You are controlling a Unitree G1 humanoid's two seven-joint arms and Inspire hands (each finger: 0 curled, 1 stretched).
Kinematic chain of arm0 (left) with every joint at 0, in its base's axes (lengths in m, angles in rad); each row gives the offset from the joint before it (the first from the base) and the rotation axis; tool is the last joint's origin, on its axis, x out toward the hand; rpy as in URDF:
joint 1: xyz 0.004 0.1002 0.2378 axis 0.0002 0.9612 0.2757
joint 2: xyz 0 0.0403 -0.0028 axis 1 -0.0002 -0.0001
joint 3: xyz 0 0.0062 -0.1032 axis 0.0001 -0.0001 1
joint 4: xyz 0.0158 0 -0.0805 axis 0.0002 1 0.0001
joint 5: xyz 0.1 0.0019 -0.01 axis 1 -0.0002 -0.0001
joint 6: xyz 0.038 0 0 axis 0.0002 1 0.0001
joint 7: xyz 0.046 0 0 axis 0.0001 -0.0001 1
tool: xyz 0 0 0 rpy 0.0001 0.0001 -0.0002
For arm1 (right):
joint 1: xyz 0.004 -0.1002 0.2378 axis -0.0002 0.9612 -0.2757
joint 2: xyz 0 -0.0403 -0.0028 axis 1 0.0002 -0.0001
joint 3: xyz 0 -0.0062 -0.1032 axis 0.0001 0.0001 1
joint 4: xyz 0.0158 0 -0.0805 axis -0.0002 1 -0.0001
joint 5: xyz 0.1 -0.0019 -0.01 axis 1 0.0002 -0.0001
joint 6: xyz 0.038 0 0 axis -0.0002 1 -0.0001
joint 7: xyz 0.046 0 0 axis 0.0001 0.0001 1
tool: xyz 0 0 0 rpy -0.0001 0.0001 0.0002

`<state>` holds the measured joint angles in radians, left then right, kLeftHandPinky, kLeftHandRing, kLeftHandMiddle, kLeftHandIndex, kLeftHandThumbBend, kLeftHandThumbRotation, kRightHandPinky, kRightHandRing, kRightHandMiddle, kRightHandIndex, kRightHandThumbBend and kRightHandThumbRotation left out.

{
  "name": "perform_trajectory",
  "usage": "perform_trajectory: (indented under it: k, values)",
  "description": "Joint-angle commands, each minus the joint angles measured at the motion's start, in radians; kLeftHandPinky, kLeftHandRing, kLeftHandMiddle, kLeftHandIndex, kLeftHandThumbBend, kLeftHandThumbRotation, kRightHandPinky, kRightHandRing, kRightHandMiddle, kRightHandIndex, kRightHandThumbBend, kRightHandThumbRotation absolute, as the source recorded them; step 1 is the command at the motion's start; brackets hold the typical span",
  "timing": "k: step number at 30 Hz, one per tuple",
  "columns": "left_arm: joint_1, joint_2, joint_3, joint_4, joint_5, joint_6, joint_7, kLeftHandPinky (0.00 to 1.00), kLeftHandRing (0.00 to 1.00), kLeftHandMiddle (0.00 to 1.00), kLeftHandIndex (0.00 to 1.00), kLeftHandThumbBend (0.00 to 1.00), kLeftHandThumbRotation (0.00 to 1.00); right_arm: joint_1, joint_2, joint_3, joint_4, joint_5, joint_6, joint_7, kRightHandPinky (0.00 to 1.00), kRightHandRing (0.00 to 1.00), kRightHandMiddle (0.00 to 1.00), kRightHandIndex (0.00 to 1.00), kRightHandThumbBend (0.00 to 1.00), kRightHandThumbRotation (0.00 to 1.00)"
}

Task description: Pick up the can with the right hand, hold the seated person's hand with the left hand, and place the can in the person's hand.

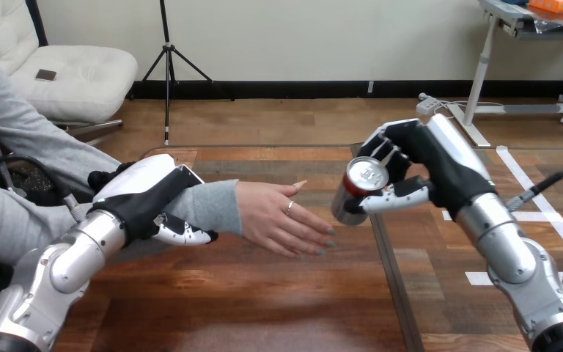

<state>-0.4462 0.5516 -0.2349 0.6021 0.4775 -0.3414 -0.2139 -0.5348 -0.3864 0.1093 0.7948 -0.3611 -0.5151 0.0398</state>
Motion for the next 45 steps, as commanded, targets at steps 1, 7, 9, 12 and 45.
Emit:
perform_trajectory:
  k: [1, 7, 9, 12, 45]
  values:
    - [-0.080, -0.049, 0.031, -0.070, -0.057, -0.016, 0.016, 0.10, 0.14, 0.21, 0.24, 0.25, 0.00, -0.121, 0.026, 0.000, -0.075, 0.005, 0.000, -0.029, 0.31, 0.34, 0.39, 0.42, 0.76, 0.00]
    - [-0.080, -0.054, 0.030, -0.076, -0.051, -0.010, 0.016, 0.10, 0.14, 0.21, 0.24, 0.25, 0.00, -0.125, 0.043, 0.001, -0.077, 0.024, -0.002, -0.014, 0.30, 0.34, 0.39, 0.42, 0.75, 0.00]
    - [-0.080, -0.055, 0.030, -0.077, -0.050, -0.008, 0.016, 0.09, 0.14, 0.21, 0.24, 0.25, 0.00, -0.127, 0.048, 0.000, -0.075, 0.030, -0.004, -0.009, 0.31, 0.34, 0.39, 0.42, 0.75, 0.00]
    - [-0.081, -0.058, 0.030, -0.076, -0.047, -0.006, 0.018, 0.10, 0.14, 0.21, 0.24, 0.25, 0.00, -0.128, 0.056, -0.001, -0.073, 0.038, -0.010, -0.003, 0.32, 0.35, 0.39, 0.42, 0.74, 0.00]
    - [-0.084, -0.073, 0.039, -0.082, -0.064, -0.004, 0.001, 0.11, 0.15, 0.22, 0.25, 0.24, 0.00, -0.133, 0.123, 0.023, -0.057, 0.031, -0.023, 0.003, 0.29, 0.33, 0.38, 0.42, 0.76, 0.00]
